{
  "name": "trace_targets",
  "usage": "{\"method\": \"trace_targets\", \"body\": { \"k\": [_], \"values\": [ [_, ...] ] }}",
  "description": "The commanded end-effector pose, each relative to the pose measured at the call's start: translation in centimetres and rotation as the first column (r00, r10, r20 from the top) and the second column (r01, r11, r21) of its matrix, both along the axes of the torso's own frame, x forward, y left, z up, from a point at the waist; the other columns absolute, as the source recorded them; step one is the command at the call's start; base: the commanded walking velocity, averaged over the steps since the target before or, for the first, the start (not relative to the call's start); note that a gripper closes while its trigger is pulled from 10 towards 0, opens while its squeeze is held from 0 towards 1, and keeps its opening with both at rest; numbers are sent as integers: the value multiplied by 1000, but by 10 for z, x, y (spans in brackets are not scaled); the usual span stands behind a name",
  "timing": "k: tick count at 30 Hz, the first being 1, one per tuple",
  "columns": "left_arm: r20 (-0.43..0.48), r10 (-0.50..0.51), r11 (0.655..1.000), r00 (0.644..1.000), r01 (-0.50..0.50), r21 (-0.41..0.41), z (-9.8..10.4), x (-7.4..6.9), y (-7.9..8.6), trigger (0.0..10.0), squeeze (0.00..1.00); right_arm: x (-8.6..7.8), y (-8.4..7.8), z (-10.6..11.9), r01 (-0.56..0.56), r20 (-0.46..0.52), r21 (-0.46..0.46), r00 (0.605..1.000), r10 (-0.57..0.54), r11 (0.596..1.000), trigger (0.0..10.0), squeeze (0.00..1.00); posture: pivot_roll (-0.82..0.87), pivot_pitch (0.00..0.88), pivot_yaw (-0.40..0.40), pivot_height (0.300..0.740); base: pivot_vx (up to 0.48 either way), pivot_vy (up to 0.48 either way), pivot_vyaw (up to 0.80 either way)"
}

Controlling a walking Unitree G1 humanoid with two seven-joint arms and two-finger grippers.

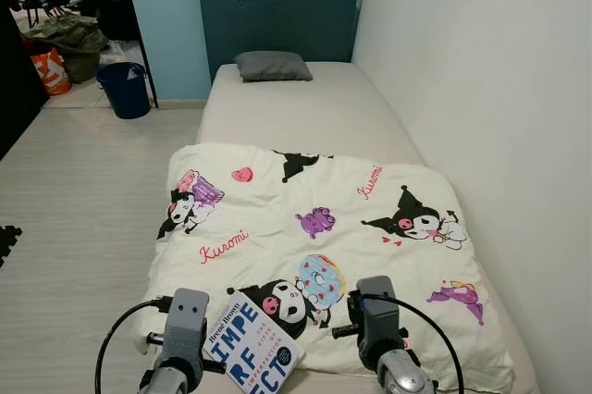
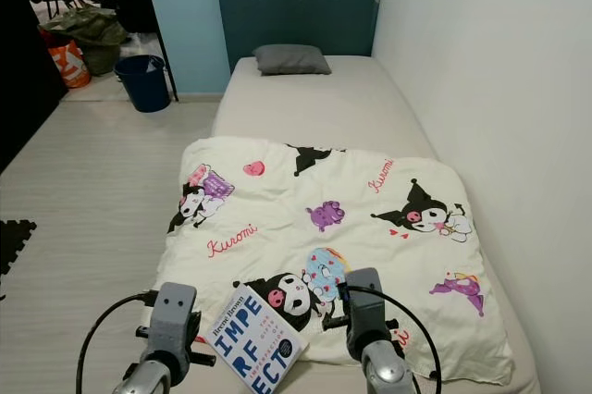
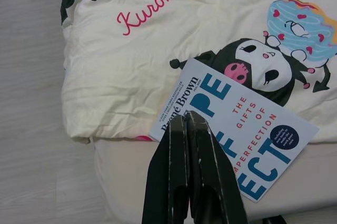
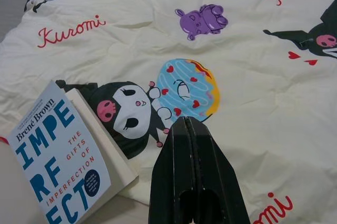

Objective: Clean up the room

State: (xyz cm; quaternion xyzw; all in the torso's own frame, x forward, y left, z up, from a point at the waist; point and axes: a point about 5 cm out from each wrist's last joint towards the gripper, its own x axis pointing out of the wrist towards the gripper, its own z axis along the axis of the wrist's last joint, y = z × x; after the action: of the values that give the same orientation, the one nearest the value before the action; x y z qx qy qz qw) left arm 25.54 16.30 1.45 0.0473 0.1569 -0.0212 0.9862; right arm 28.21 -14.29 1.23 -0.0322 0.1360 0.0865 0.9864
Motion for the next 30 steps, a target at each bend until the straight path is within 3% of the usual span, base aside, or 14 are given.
{"method": "trace_targets", "body": {
  "k": [1, 7, 21, 30],
  "values": [
    [-25, 9, 1000, 1000, -10, -7, -7, -4, 3, 10000, 0, 0, -2, 0, 15, 4, 17, 1000, -15, 1000, 10000, 0, -55, 91, -49, 740, 0, 0, 0],
    [-23, 10, 1000, 1000, -10, -9, -7, -4, 2, 10000, 0, -1, -2, 0, 12, 0, 23, 1000, -12, 1000, 10000, 0, -57, 93, -48, 740, 0, 0, 0],
    [-30, 9, 1000, 1000, -9, -12, -8, -5, 0, 10000, 0, -2, -4, -1, 7, -9, 25, 1000, -7, 1000, 10000, 0, -63, 100, -54, 740, -324, 0, 0],
    [-47, 23, 1000, 999, -23, 0, -10, -5, 2, 10000, 0, -2, -1, -2, -12, -22, 29, 1000, 13, 1000, 10000, 0, -63, 106, -60, 740, 0, 0, 0]
  ]
}}
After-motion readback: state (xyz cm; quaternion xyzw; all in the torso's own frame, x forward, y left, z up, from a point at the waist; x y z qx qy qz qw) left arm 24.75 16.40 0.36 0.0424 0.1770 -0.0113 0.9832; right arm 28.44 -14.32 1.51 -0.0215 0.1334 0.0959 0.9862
